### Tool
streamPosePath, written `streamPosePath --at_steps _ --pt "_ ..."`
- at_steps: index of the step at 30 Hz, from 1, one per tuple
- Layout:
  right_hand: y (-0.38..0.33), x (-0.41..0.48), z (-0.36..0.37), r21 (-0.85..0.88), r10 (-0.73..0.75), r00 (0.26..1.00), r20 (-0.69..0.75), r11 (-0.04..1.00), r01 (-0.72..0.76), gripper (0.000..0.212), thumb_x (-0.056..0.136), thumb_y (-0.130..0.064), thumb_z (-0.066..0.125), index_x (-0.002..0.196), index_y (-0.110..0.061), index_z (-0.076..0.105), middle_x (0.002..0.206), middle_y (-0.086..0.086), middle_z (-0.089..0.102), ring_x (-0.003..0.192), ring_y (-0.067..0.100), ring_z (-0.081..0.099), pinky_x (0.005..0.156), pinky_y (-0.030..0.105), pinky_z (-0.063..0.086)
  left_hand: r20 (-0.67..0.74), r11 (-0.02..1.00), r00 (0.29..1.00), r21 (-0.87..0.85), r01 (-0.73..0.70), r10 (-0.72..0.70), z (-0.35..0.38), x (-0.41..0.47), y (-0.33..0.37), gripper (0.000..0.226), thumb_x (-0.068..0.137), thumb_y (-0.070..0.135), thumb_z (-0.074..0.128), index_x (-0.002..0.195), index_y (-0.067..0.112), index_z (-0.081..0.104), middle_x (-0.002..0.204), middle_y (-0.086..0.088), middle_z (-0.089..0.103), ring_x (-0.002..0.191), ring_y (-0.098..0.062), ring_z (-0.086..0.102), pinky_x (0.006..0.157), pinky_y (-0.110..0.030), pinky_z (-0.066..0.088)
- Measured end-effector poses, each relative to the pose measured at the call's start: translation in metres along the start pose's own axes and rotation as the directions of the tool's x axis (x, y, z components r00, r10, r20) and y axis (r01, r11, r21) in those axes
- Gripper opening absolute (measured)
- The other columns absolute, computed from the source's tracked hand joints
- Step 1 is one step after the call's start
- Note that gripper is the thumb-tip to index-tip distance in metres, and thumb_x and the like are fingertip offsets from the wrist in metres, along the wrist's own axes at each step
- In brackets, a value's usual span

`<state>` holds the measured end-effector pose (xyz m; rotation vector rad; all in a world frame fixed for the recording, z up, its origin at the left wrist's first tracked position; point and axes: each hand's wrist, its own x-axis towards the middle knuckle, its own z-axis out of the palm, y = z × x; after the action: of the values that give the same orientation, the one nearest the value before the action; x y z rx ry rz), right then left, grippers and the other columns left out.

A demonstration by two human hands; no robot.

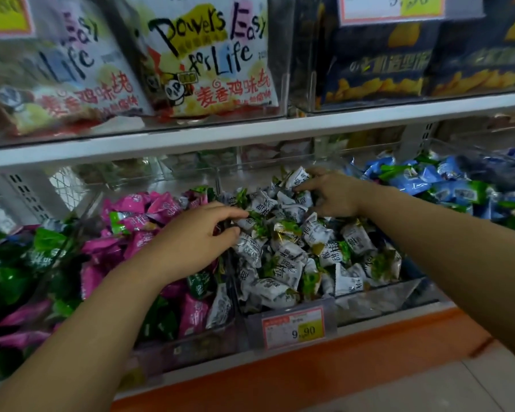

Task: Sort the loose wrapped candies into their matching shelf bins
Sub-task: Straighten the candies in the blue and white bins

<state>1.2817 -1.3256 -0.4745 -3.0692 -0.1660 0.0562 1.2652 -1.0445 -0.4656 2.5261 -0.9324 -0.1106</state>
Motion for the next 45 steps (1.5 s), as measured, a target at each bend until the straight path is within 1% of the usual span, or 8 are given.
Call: streamPosePath --at_steps 6,9,14,20,30,39,42,45 --pt "-0.027 -0.052 -0.033 0.206 -0.122 0.977 -0.175 0.966 0.157 0.039 0.087 -0.042 0.061 0.125 -0.033 0.060 0.150 0.006 0.035 0.140 0.020 0.027 0.111 0.035 0.028 -0.014 1.000 1.000 -0.010 0.004 -0.004 0.002 -0.001 0.000 0.037 0.098 0.035 0.044 0.134 0.038 0.046 0.137 0.015 0.043 0.107 -0.001 0.043 0.084 -0.023 0.034" --pt "-0.055 -0.080 -0.025 0.236 -0.334 0.938 0.097 0.923 0.304 0.045 0.084 -0.039 0.066 0.128 -0.036 0.056 0.156 -0.005 0.021 0.141 0.010 0.018 0.108 0.023 0.021 -0.022 1.000 1.000 -0.004 0.002 -0.002 0.002 -0.001 0.001 0.036 0.098 0.034 0.044 0.134 0.037 0.047 0.137 0.013 0.043 0.106 -0.002 0.044 0.085 -0.024 0.036" --pt "-0.056 -0.068 0.013 -0.070 -0.321 0.924 0.207 0.937 0.341 0.064 0.077 -0.051 0.069 0.135 -0.045 0.044 0.159 -0.008 -0.002 0.144 0.020 0.004 0.113 0.050 0.024 -0.020 1.000 1.000 -0.017 0.007 -0.008 0.003 -0.002 0.001 0.035 0.099 0.034 0.042 0.134 0.037 0.047 0.137 0.013 0.043 0.108 -0.008 0.050 0.093 -0.031 0.042" --pt "-0.051 -0.030 0.010 -0.008 -0.393 0.918 -0.058 0.919 0.393 0.030 0.082 -0.014 0.068 0.112 -0.014 0.068 0.125 0.009 0.053 0.112 0.028 0.052 0.090 0.041 0.047 -0.011 1.000 1.000 -0.029 0.005 -0.005 0.004 -0.002 -0.002 0.034 0.099 0.036 0.041 0.132 0.039 0.048 0.135 0.017 0.043 0.108 -0.011 0.053 0.094 -0.034 0.044" --pt "-0.017 -0.018 -0.018 -0.002 -0.201 0.953 -0.227 0.979 0.206 0.025 0.080 -0.007 0.070 0.105 -0.012 0.071 0.115 0.009 0.064 0.100 0.028 0.061 0.087 0.040 0.049 -0.013 0.999 1.000 -0.029 0.014 -0.014 0.002 -0.003 0.000 0.036 0.098 0.035 0.042 0.134 0.037 0.047 0.127 0.017 0.044 0.102 -0.017 0.057 0.092 -0.041 0.046" --pt "-0.019 -0.045 -0.032 0.050 -0.084 0.995 -0.060 0.995 0.087 0.038 0.088 -0.013 0.064 0.124 -0.023 0.060 0.134 0.001 0.053 0.119 0.020 0.053 0.097 0.029 0.041 -0.030 0.999 1.000 -0.035 0.009 -0.010 0.004 -0.004 0.000 0.035 0.098 0.036 0.042 0.133 0.036 0.048 0.132 0.013 0.046 0.104 -0.011 0.053 0.093 -0.035 0.044" --pt "-0.055 -0.062 -0.038 0.114 -0.190 0.977 -0.092 0.973 0.200 0.042 0.087 -0.017 0.065 0.127 -0.028 0.057 0.140 -0.004 0.047 0.128 0.013 0.043 0.104 0.026 0.034 -0.037 0.999 0.999 -0.039 0.006 -0.007 0.004 -0.004 0.000 0.035 0.098 0.035 0.043 0.133 0.035 0.049 0.131 0.013 0.047 0.105 -0.011 0.053 0.093 -0.035 0.044" --pt "-0.099 -0.076 -0.021 0.258 -0.379 0.914 0.147 0.906 0.334 0.043 0.089 -0.030 0.065 0.130 -0.033 0.053 0.149 -0.005 0.033 0.133 0.007 0.031 0.105 0.021 0.027 -0.043 0.999 0.999 -0.041 0.003 -0.004 0.004 -0.003 0.000 0.035 0.099 0.035 0.043 0.133 0.035 0.048 0.136 0.014 0.045 0.106 -0.005 0.049 0.090 -0.028 0.041"
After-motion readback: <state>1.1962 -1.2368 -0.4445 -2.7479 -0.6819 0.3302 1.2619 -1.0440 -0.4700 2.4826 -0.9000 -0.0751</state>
